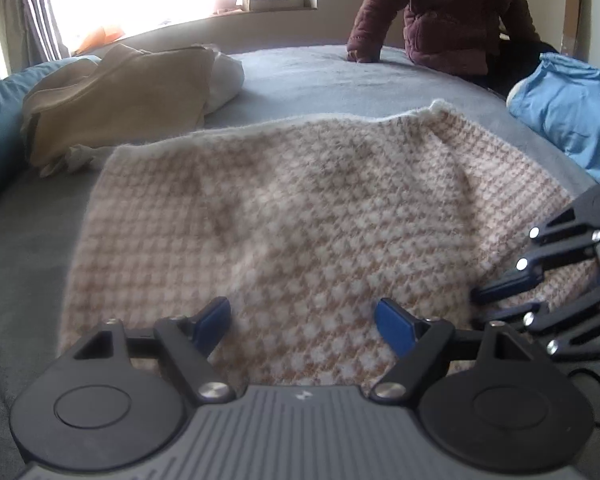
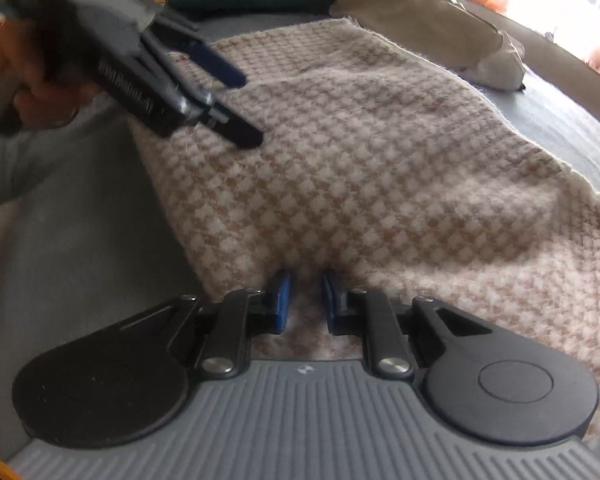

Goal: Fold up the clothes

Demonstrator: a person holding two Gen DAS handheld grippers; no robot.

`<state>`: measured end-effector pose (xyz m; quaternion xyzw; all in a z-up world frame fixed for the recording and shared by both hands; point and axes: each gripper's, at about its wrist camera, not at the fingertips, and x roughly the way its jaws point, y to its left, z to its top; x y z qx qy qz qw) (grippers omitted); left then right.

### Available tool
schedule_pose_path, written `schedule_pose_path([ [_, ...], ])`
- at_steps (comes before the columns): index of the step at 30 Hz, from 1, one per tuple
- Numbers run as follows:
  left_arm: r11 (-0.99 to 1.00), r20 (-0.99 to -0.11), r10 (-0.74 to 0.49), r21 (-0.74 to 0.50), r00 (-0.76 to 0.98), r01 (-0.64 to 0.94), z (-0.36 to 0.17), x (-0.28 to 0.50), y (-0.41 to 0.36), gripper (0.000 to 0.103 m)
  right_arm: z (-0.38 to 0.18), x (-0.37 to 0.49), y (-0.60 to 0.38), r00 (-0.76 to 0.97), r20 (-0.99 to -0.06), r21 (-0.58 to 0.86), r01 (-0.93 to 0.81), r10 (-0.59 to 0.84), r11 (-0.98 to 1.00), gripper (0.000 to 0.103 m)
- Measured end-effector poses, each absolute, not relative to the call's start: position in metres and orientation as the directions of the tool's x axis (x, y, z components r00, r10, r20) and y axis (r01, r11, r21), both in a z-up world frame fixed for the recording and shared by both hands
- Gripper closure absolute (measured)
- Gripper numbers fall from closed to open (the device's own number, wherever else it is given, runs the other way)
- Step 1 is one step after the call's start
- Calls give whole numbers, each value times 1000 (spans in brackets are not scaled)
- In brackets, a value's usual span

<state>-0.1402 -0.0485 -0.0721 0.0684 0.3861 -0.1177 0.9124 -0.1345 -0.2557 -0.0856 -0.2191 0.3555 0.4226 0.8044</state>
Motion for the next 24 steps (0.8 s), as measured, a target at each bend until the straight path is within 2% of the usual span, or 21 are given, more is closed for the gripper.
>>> schedule_pose_path([
  [4,966,-713,-136,58,688,251,-71,-141,-45,22,-59,-152,-257,374,-692,-54,-880,617,472,88],
  [7,973,-723,-128,41,679,227,-74,-139,-42,22,-84,-152,-246,351,-758,-107,-899,550,425,88],
  [11,976,-716,-117,46,688,214,-70,-139,-41,22,-88,-135,-240,312,-798,-96,-910,516,403,88],
  [15,977,-697,-70,97,713,190,-65,-137,-38,22,-46,-129,-229,319,-753,-142,-933,576,332,87],
  [17,984,-704,-38,96,709,148,-66,-130,-35,22,-36,-122,-212,289,-763,-161,-951,578,263,88],
  [22,989,-765,12,103,644,104,-80,-114,-26,21,-76,-93,-180,318,-806,-225,-945,500,239,87],
  [24,990,-757,-2,92,653,111,-79,-118,-22,21,-80,-83,-181,308,-802,-165,-938,512,306,87],
])
